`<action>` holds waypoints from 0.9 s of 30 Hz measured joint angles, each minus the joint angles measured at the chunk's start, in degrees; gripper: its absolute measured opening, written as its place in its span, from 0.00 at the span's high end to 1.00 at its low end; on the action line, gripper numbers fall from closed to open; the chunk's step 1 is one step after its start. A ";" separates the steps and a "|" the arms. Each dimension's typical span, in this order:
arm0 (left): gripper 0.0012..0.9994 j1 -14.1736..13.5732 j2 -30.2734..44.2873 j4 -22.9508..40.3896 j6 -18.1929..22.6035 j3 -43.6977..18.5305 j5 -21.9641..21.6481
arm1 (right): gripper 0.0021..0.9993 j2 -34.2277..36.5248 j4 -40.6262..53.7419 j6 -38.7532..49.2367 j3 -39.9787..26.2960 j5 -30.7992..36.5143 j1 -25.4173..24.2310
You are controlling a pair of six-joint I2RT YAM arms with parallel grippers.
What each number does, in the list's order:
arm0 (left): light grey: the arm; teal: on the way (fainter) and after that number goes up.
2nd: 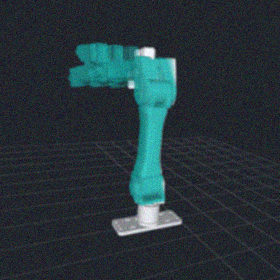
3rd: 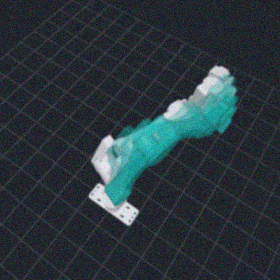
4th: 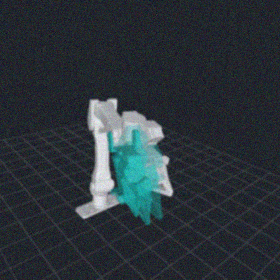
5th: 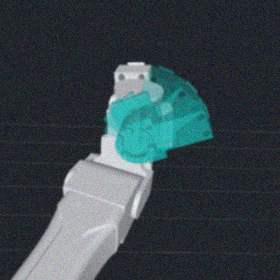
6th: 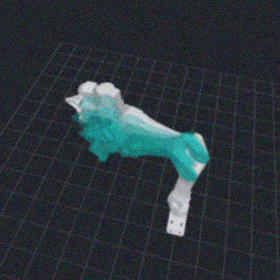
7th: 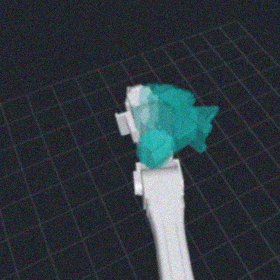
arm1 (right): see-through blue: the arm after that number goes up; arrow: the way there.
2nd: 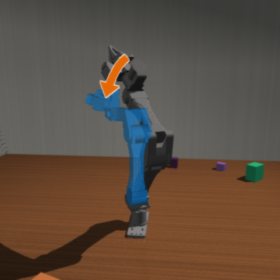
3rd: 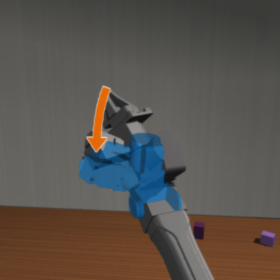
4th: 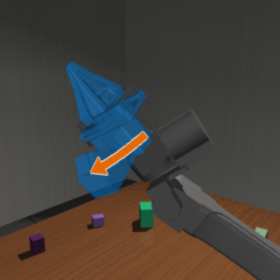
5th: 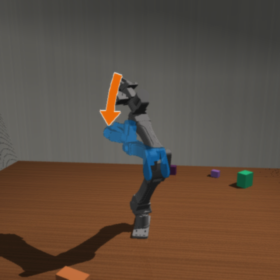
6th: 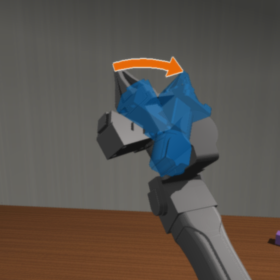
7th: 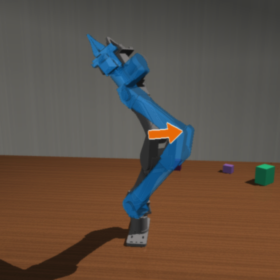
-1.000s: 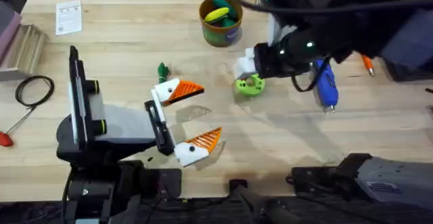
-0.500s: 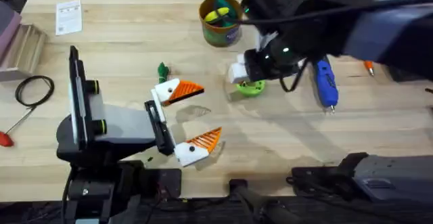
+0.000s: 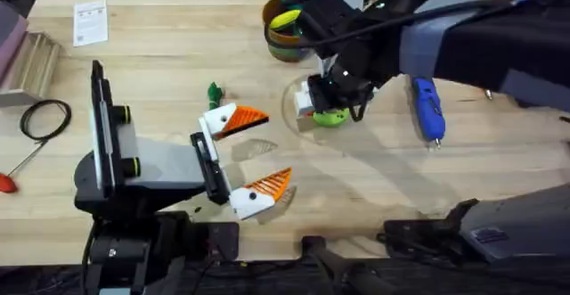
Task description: Pick up the gripper from the table and insert it into the empty holder that is missing its gripper. Then pick up a screw, insert it into the mounting hole, and use the screwdriver to tighten it. Finally, clean up the table by picking up the vegetable and placing it into the bucket.
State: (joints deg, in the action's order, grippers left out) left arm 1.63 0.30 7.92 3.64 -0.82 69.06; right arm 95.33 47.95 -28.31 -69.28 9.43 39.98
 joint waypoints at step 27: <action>0.01 0.00 -0.01 0.00 0.00 0.00 0.00 | 0.50 4.28 -2.52 -3.68 0.00 0.02 0.03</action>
State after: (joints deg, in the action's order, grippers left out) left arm 1.63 0.30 7.92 3.64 -0.82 69.06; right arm 99.61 45.43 -31.99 -69.28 9.45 40.01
